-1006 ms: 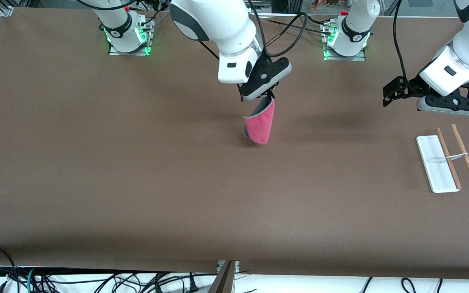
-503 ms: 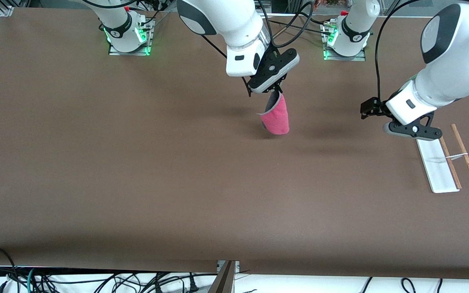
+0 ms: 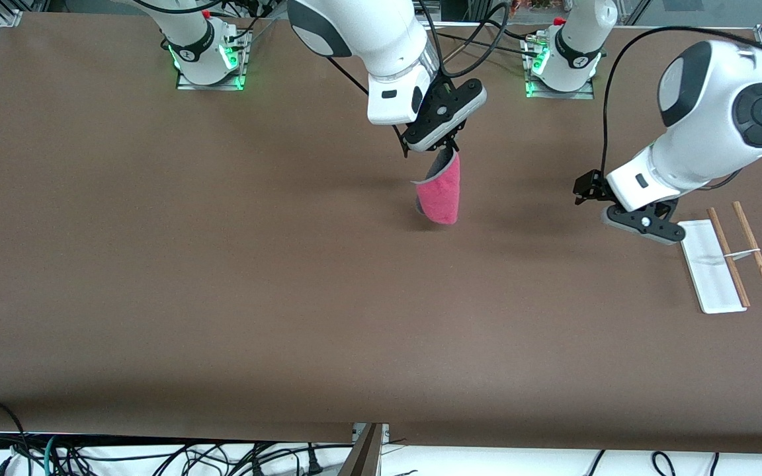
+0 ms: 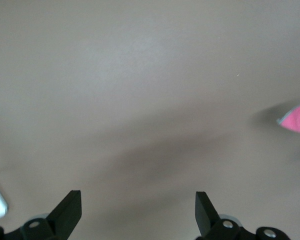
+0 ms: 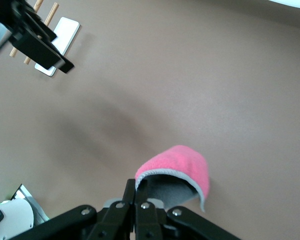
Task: Pass towel and hang on rack
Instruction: 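Hold the towel up with the right gripper while the left gripper approaches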
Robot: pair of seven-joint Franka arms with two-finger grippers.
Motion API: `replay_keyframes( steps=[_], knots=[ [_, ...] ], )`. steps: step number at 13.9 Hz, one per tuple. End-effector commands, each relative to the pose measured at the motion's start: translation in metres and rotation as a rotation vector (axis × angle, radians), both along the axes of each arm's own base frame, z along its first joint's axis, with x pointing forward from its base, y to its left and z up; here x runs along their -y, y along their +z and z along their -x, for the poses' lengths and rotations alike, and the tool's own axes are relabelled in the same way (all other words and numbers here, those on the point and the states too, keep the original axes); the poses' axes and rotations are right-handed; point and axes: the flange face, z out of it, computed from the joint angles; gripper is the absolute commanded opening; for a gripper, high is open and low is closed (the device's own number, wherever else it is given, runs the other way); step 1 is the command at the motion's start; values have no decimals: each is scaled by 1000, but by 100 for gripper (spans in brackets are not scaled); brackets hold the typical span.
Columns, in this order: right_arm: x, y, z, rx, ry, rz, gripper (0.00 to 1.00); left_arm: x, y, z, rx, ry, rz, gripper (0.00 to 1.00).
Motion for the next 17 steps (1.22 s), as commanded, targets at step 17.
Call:
replay_keyframes(
  steps=[17],
  knots=[
    [9, 34, 4, 61, 55, -22, 0, 85, -168, 51, 192, -613, 418, 100]
  ],
)
